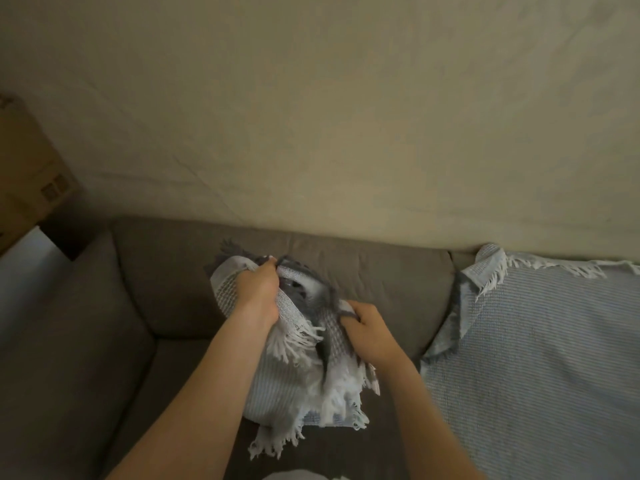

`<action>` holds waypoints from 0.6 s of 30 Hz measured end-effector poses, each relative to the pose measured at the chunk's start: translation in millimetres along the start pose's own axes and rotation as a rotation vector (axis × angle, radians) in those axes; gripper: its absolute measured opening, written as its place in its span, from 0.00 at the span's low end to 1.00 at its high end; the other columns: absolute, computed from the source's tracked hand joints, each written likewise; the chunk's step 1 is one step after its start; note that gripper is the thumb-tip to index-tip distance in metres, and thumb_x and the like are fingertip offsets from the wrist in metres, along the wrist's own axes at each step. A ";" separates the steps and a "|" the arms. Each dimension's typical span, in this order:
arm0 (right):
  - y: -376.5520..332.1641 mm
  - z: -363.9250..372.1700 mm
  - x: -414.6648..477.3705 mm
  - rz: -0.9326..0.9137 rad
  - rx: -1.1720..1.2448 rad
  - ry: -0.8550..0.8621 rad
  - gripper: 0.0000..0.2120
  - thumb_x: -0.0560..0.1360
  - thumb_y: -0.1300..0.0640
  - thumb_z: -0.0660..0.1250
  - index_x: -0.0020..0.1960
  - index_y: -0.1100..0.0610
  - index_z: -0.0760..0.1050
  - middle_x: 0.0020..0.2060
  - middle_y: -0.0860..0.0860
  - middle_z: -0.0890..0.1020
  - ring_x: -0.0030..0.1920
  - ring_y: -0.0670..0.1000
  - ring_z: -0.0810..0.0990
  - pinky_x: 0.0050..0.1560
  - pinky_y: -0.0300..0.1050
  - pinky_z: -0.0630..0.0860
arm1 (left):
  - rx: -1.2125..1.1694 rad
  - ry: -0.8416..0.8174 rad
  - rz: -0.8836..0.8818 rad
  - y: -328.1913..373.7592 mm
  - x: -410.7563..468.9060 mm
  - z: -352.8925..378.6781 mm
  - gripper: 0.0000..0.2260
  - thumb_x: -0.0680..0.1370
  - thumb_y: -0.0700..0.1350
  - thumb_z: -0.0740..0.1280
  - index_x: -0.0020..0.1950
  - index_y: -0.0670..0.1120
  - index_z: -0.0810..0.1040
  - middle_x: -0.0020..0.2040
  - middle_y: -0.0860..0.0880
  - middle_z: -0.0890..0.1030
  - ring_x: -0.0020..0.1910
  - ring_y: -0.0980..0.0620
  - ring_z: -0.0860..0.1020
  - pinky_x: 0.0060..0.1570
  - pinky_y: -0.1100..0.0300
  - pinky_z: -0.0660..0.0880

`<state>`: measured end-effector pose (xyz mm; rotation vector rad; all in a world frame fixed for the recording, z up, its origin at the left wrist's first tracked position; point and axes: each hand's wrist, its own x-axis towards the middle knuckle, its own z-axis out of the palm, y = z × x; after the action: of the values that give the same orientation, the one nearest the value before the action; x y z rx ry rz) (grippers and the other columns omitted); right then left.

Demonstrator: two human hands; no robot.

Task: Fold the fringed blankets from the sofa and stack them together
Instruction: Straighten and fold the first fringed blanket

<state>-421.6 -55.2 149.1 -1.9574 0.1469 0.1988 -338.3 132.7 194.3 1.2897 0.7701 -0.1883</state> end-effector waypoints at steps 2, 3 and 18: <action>-7.7 -3.1 -2.9 0.026 0.150 0.020 0.13 0.81 0.67 0.59 0.38 0.63 0.65 0.29 0.52 0.66 0.29 0.49 0.63 0.33 0.44 0.62 | -0.002 -0.017 -0.027 -1.0 -2.1 -0.3 0.20 0.85 0.47 0.68 0.72 0.38 0.72 0.54 0.37 0.84 0.45 0.41 0.83 0.43 0.50 0.81; -11.2 -4.7 -4.4 0.045 0.215 0.025 0.13 0.82 0.65 0.59 0.39 0.65 0.66 0.30 0.55 0.67 0.31 0.51 0.64 0.35 0.46 0.63 | -0.009 -0.021 -0.040 -1.9 -2.4 -0.6 0.17 0.85 0.45 0.66 0.72 0.39 0.72 0.54 0.38 0.84 0.43 0.41 0.83 0.41 0.50 0.80; -21.3 -17.6 -3.5 0.046 0.885 0.659 0.18 0.84 0.65 0.58 0.61 0.41 0.70 0.32 0.51 0.72 0.29 0.49 0.70 0.31 0.47 0.68 | 0.134 -0.129 -0.106 -10.4 12.1 -22.2 0.08 0.79 0.32 0.66 0.58 0.34 0.79 0.48 0.36 0.83 0.44 0.39 0.83 0.45 0.49 0.81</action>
<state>-419.6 -63.3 175.7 -1.0684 0.5998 -0.4329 -344.0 153.1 177.1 1.3500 0.7258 -0.4107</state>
